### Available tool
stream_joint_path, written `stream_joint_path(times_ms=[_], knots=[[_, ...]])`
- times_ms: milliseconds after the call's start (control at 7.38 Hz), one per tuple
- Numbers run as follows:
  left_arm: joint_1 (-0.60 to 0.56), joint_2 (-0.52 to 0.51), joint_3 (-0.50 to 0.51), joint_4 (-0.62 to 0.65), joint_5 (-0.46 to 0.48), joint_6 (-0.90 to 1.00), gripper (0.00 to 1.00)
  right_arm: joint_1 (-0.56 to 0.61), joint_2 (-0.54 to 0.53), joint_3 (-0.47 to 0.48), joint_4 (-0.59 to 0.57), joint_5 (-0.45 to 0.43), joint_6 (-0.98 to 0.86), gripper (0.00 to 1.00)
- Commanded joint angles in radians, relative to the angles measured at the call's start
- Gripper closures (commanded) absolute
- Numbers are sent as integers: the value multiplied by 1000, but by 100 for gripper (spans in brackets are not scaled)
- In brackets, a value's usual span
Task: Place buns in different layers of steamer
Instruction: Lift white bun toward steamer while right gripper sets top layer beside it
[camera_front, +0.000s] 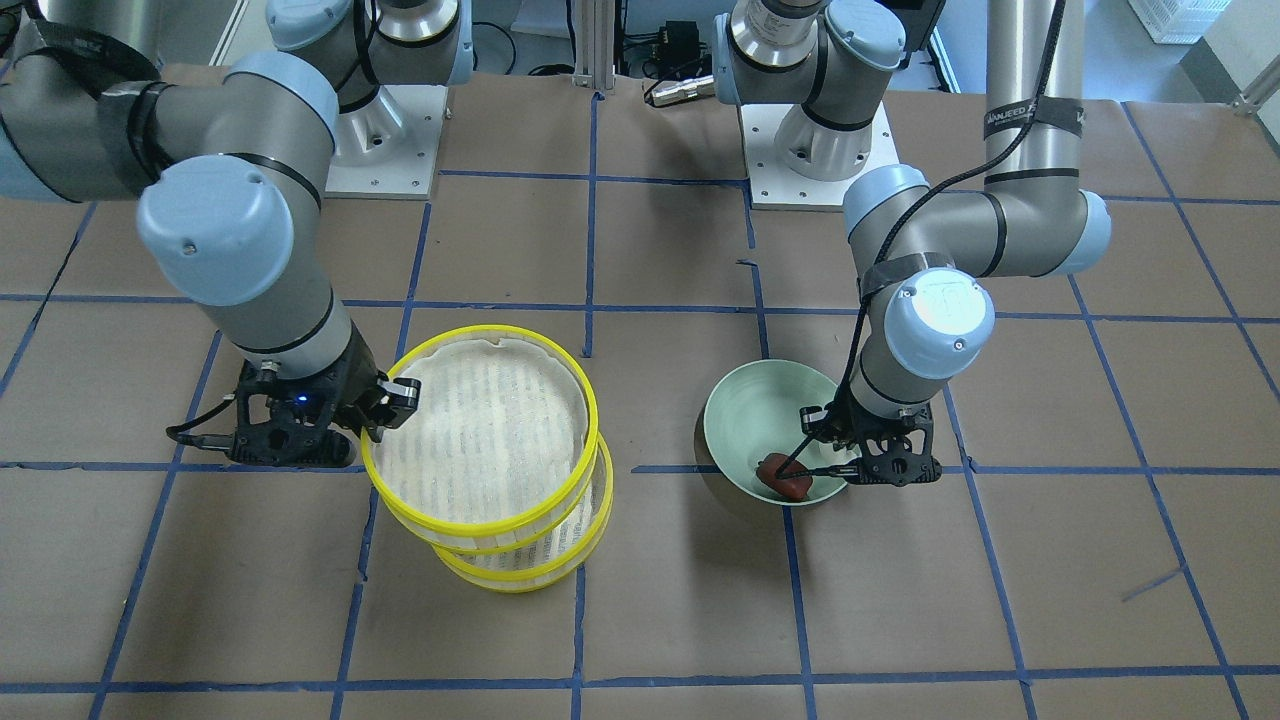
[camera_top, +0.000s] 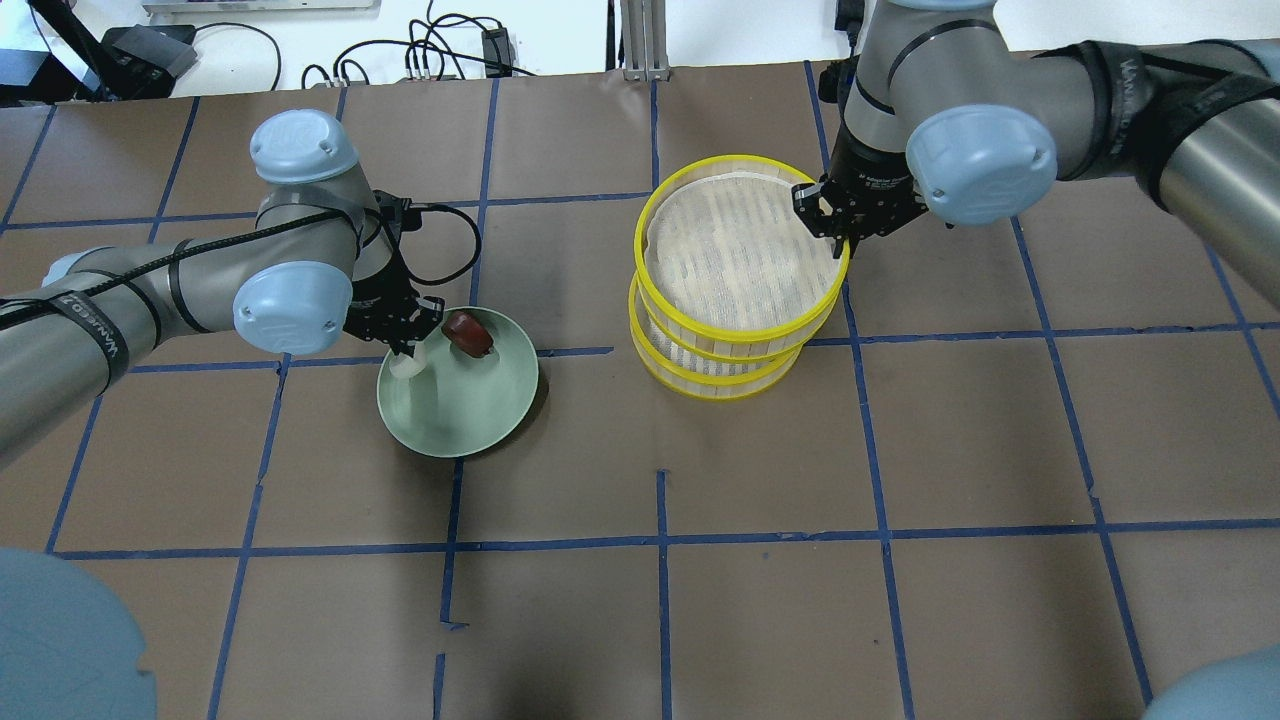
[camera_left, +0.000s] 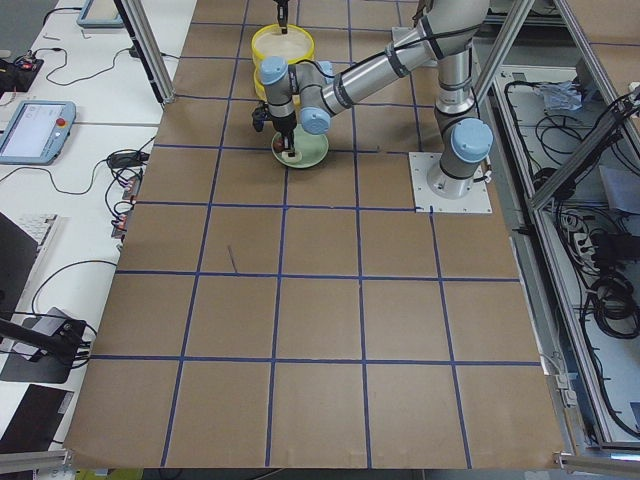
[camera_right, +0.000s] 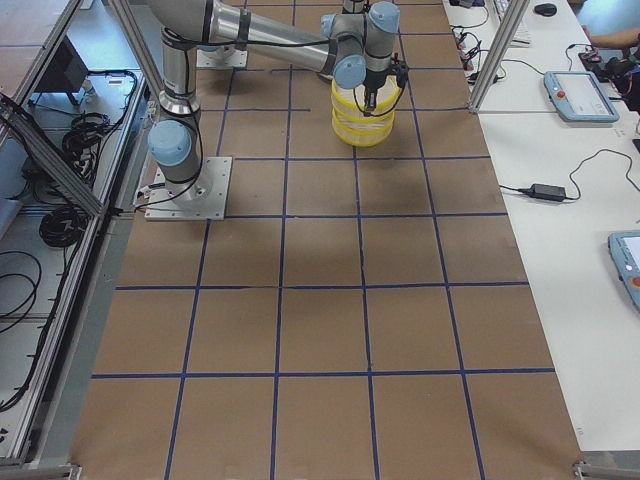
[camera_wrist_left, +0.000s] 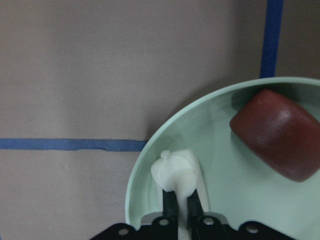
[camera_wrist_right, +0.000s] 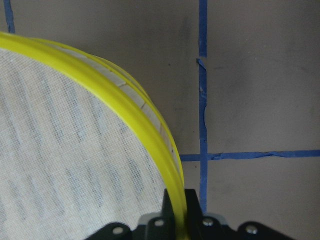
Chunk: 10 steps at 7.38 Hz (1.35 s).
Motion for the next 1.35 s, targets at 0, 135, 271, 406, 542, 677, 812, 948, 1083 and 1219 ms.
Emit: stream_joint_path(times_ms=[0, 135, 271, 406, 542, 677, 812, 948, 1083, 1219], knots=[[-10, 94, 23, -20, -1, -25, 84, -104, -16, -77, 137, -9, -113, 86], [-32, 96, 49, -26, -45, -122, 84, -173, -16, -78, 145, -12, -212, 88], [-81, 96, 99, -82, -100, -223, 84, -214, -7, -78, 142, -61, -268, 91], [-151, 82, 156, -95, -131, -346, 84, -232, 8, -77, 118, -107, -317, 92], [-218, 60, 187, -80, -183, -500, 84, -244, 63, -75, 63, -162, -334, 92], [-272, 23, 205, -21, -223, -599, 84, -280, 79, -75, 45, -166, -391, 92], [-308, -40, 215, 103, -274, -696, 84, -301, 88, -75, 45, -161, -414, 92], [-352, -113, 231, 215, -300, -794, 84, -301, 88, -72, 45, -159, -414, 92], [-375, -157, 256, 225, -300, -887, 85, -301, 91, -68, 44, -159, -414, 92], [-385, -169, 262, 222, -302, -931, 75, -301, 90, -55, 32, -159, -414, 92]])
